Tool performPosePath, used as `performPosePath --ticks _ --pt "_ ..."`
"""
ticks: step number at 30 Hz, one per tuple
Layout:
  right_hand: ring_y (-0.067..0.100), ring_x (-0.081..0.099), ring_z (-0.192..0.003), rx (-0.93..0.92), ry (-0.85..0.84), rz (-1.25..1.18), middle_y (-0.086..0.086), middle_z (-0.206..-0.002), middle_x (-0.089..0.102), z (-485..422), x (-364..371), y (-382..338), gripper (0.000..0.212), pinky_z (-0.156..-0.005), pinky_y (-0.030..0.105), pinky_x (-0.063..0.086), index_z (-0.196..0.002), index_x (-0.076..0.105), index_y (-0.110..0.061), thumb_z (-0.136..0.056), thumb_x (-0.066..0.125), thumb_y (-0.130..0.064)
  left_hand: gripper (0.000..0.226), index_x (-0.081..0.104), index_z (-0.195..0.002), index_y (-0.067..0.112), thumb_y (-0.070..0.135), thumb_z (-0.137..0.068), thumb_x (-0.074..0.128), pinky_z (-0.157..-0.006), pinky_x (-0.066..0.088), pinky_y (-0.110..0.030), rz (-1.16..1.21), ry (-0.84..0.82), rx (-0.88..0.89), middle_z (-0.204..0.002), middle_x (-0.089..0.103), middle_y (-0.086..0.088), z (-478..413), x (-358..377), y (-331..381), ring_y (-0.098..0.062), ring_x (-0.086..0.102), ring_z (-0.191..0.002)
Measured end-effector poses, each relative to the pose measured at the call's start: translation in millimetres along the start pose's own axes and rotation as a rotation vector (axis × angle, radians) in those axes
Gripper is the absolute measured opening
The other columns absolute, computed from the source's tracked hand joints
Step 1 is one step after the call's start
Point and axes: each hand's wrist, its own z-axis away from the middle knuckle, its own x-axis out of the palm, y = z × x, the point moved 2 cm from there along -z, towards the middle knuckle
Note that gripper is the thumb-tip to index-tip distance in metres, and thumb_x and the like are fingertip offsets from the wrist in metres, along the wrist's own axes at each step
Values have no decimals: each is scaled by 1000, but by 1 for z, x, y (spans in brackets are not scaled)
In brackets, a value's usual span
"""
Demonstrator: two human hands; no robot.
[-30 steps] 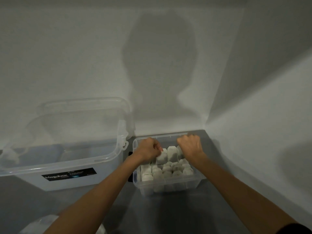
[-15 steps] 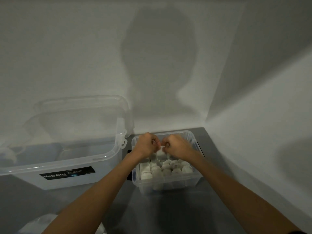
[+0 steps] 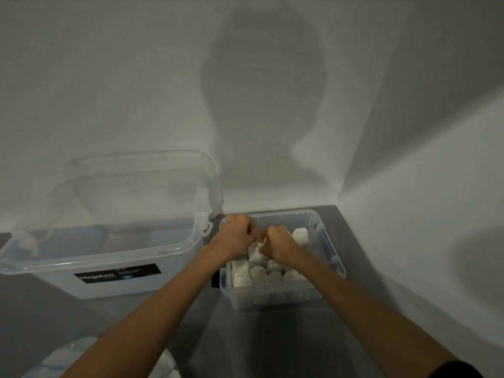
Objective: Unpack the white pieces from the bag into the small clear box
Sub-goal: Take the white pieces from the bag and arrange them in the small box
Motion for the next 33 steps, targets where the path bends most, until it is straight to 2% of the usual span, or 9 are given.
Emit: performPosePath --ticks 5,8,16,19,22,24,27,31,33 --pt "32 65 -88 -32 35 62 17 -100 62 8 -10 -6 22 -78 42 57 -107 54 -8 -87 60 -4 10 71 -86 8 6 -85 61 -82 55 -33 56 -17 50 -89 71 -3 9 -11 3 -17 66 -84" --pt "30 63 -87 -73 118 94 16 -102 63 17 -26 -8 21 -75 38 55 -106 59 -8 -87 54 1 10 70 -86 16 9 -84 63 -82 56 -32 61 -41 64 -86 70 3 16 -20 1 -12 66 -83" --pt "17 62 -88 -132 354 53 -1 -97 68 62 -81 -54 15 -76 30 50 -99 68 -22 -90 57 -15 11 71 -95 16 14 -86 64 -78 48 -18 87 12 127 -93 71 3 51 -66 5 -4 60 -82" --pt "13 64 -86 -196 389 27 -3 -95 69 85 -85 -82 15 -79 32 53 -98 70 -21 -89 59 -16 12 71 -97 18 18 -86 66 -69 40 -4 99 40 119 -92 69 5 77 -87 -1 6 56 -73" --pt "2 60 -71 -299 402 -56 -5 -89 68 117 -78 -121 14 -79 27 54 -97 71 -18 -90 59 -14 13 72 -97 20 23 -86 67 -72 43 -7 172 60 87 -88 69 7 115 -112 -13 6 60 -73" --pt "0 61 -67 -353 370 -138 -7 -84 67 139 -65 -149 13 -76 21 52 -95 71 -17 -90 60 -12 12 72 -96 21 26 -86 67 -74 49 -15 246 60 45 -86 71 5 144 -128 -27 -2 65 -75" --pt "4 67 -65 -408 226 -251 -6 -76 68 167 -31 -188 12 -72 19 54 -91 72 -17 -87 62 -11 9 72 -92 19 24 -87 67 -66 51 -16 386 0 -49 -84 73 -1 191 -145 -56 -7 67 -75" --pt "7 69 -66 -486 23 -250 1 -77 73 189 27 -225 9 -70 17 55 -88 72 -15 -85 66 -9 8 72 -88 17 21 -88 65 -65 50 -19 397 -216 -114 -85 74 0 249 -153 -96 -10 69 -79" --pt "4 66 -66 -484 13 -239 -3 -76 71 195 47 -236 8 -72 15 53 -91 73 -12 -87 66 -11 12 72 -90 15 23 -88 63 -64 51 -17 448 -338 -155 -86 75 -1 272 -153 -113 -11 70 -80"
